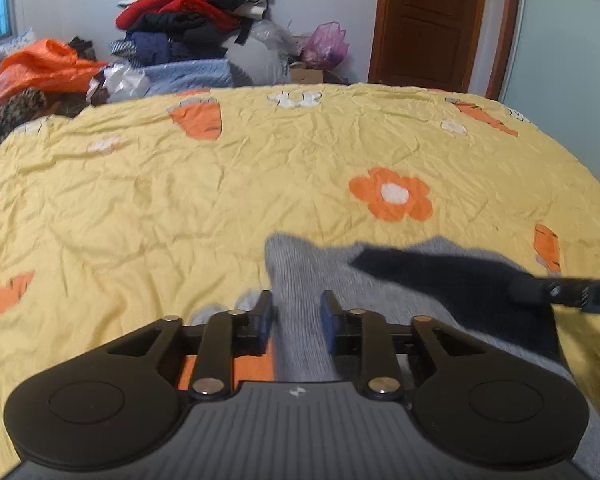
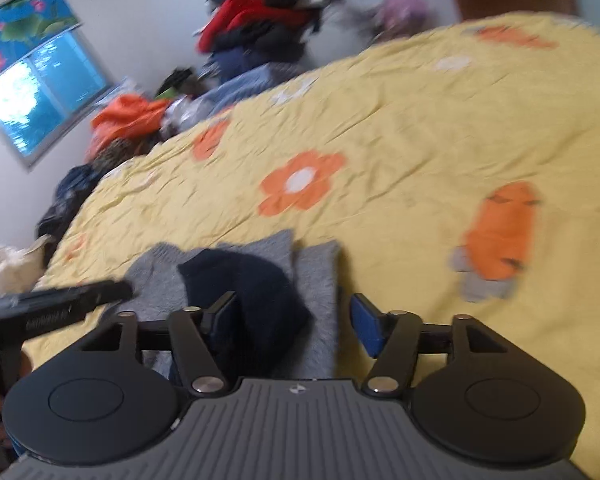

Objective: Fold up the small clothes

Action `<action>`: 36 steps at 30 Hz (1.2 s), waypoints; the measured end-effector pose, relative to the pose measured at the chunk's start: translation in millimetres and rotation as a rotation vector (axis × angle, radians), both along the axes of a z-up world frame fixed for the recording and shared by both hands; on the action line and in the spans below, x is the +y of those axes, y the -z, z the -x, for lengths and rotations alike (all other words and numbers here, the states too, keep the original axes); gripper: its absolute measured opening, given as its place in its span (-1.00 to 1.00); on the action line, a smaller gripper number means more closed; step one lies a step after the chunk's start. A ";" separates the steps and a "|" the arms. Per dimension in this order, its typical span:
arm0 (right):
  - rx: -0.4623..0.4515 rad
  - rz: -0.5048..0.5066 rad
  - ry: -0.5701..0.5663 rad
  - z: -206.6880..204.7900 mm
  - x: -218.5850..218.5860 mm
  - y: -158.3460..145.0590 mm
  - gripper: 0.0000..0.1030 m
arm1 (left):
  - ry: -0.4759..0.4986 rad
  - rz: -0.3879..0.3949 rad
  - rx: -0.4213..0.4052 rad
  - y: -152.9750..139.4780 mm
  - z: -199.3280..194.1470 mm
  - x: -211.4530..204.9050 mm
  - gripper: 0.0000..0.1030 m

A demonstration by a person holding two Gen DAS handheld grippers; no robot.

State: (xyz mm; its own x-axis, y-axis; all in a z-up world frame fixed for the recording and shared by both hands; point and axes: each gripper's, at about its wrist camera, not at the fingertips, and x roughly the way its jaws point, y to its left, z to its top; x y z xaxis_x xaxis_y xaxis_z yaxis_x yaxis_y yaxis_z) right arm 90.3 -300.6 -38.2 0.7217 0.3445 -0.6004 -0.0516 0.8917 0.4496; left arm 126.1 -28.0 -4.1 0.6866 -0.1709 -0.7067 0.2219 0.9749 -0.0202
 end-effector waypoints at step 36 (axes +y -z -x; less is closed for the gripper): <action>-0.176 -0.109 -0.234 -73.8 3.6 -23.5 -0.46 | 0.252 0.241 -0.100 -13.2 -47.2 -2.9 -0.44</action>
